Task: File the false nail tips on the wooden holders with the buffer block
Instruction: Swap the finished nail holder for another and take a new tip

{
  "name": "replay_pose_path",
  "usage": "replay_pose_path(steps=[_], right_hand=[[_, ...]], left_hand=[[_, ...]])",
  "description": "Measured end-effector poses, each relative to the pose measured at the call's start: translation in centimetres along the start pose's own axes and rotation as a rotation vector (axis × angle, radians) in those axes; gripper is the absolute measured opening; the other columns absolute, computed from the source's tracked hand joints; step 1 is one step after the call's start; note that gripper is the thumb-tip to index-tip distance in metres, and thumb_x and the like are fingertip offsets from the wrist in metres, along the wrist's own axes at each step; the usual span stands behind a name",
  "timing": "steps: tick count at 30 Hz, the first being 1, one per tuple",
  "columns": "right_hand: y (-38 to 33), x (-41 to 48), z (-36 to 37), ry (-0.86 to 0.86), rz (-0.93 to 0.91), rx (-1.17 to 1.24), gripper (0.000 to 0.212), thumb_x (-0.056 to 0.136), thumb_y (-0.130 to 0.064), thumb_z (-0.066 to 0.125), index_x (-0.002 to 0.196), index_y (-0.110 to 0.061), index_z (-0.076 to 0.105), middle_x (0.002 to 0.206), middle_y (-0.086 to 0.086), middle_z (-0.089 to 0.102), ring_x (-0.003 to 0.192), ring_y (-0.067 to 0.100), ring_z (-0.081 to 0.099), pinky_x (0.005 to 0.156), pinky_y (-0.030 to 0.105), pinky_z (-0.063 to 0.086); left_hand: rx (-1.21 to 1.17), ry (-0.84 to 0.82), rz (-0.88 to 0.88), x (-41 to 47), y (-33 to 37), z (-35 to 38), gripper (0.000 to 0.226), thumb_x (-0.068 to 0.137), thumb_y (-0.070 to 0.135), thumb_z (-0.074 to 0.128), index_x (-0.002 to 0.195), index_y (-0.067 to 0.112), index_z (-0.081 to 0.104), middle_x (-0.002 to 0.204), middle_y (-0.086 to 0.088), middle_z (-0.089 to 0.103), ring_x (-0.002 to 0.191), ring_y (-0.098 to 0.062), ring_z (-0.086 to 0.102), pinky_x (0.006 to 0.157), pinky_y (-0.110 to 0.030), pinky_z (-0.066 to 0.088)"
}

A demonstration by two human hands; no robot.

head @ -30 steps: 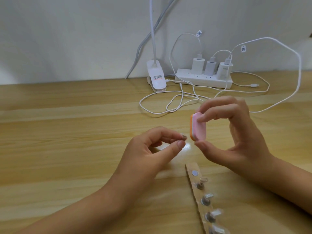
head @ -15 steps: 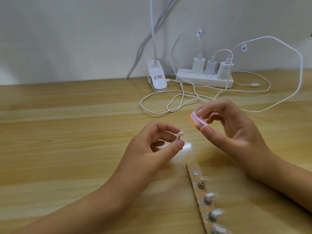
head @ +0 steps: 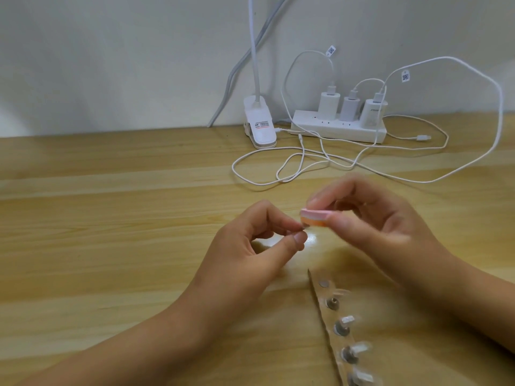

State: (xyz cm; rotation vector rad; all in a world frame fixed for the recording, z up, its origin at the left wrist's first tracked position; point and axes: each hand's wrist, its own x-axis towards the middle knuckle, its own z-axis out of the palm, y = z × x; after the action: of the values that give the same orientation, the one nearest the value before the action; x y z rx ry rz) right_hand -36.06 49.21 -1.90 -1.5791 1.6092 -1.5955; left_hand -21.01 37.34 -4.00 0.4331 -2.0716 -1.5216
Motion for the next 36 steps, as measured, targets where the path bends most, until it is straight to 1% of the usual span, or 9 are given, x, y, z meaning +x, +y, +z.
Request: replay_pose_path(steps=[3,5,9,13,17,20,24,27,36], right_hand=[[0.35,0.04,0.01,0.02,0.043,0.007,0.021,0.08,-0.042,0.065,0.091,-0.025,0.069,0.099,0.003,0.07,0.097,0.036,0.061,0.09,0.046,0.048],[0.25,0.07,-0.04,0.075,0.033,0.027,0.017,0.08,-0.04,0.065,0.089,-0.025,0.068,0.099,0.004,0.07,0.097,0.036,0.061,0.09,0.045,0.048],[0.59,0.22,0.09,-0.005,0.123,-0.041,0.022,0.082,-0.039,0.071,0.089,-0.018,0.069,0.095,-0.004,0.072,0.091,0.029,0.061,0.081,0.037,0.048],[0.17,0.05,0.1,0.062,0.026,0.01,0.015,0.081,-0.042,0.066,0.087,-0.029,0.069,0.097,0.001,0.071,0.094,0.034,0.06,0.086,0.04,0.048],[0.62,0.16,0.0,0.045,0.109,-0.005,0.028,0.076,-0.047,0.067,0.087,-0.021,0.068,0.095,-0.001,0.072,0.094,0.036,0.059,0.086,0.041,0.048],[0.41,0.14,-0.12,0.062,0.059,0.026,0.015,0.081,-0.041,0.067,0.087,-0.027,0.069,0.097,0.002,0.071,0.096,0.038,0.059,0.089,0.044,0.048],[0.72,0.21,-0.17,0.03,0.142,0.0,0.023,0.081,-0.039,0.072,0.088,-0.017,0.069,0.095,-0.001,0.072,0.094,0.037,0.059,0.087,0.044,0.048],[0.5,0.22,-0.2,0.041,0.088,0.037,0.019,0.081,-0.042,0.067,0.088,-0.024,0.069,0.097,0.002,0.07,0.095,0.039,0.057,0.089,0.044,0.048],[0.37,0.26,-0.03,-0.01,0.094,0.004,0.019,0.083,-0.04,0.07,0.091,-0.023,0.069,0.098,0.005,0.069,0.095,0.04,0.058,0.089,0.048,0.047]], left_hand=[[-0.004,0.002,0.007,0.01,-0.07,-0.04,0.005,0.078,0.035,0.068,0.078,0.036,0.064,0.084,0.013,0.072,0.089,-0.008,0.066,0.082,-0.035,0.05],[-0.002,0.007,0.012,0.08,-0.08,-0.05,0.005,0.078,0.034,0.068,0.079,0.037,0.064,0.085,0.014,0.073,0.091,-0.007,0.066,0.085,-0.037,0.05],[-0.002,0.006,0.014,-0.01,-0.16,-0.01,0.005,0.078,0.033,0.07,0.077,0.036,0.065,0.083,0.009,0.073,0.087,-0.014,0.067,0.081,-0.042,0.051],[0.0,0.016,0.021,0.01,-0.09,-0.05,0.005,0.077,0.035,0.07,0.078,0.036,0.065,0.083,0.011,0.073,0.091,-0.012,0.066,0.083,-0.043,0.051],[-0.01,0.025,0.007,-0.04,-0.1,0.07,0.005,0.077,0.033,0.07,0.078,0.034,0.066,0.084,0.009,0.073,0.091,-0.019,0.066,0.085,-0.047,0.05],[0.001,0.025,0.009,-0.04,-0.01,0.02,0.006,0.077,0.037,0.07,0.079,0.035,0.065,0.085,0.011,0.073,0.094,-0.02,0.066,0.089,-0.048,0.05],[0.012,0.025,0.019,-0.08,-0.07,0.02,0.005,0.077,0.035,0.07,0.078,0.035,0.065,0.085,0.01,0.073,0.091,-0.019,0.066,0.087,-0.04,0.05],[0.009,0.026,0.012,-0.1,-0.01,-0.03,0.009,0.076,0.042,0.07,0.079,0.035,0.065,0.087,0.011,0.073,0.09,-0.024,0.066,0.088,-0.046,0.05],[0.024,0.051,0.026,-0.13,-0.29,-0.07,0.014,0.074,0.047,0.068,0.081,0.035,0.066,0.084,0.011,0.072,0.094,-0.023,0.066,0.089,-0.055,0.05]])
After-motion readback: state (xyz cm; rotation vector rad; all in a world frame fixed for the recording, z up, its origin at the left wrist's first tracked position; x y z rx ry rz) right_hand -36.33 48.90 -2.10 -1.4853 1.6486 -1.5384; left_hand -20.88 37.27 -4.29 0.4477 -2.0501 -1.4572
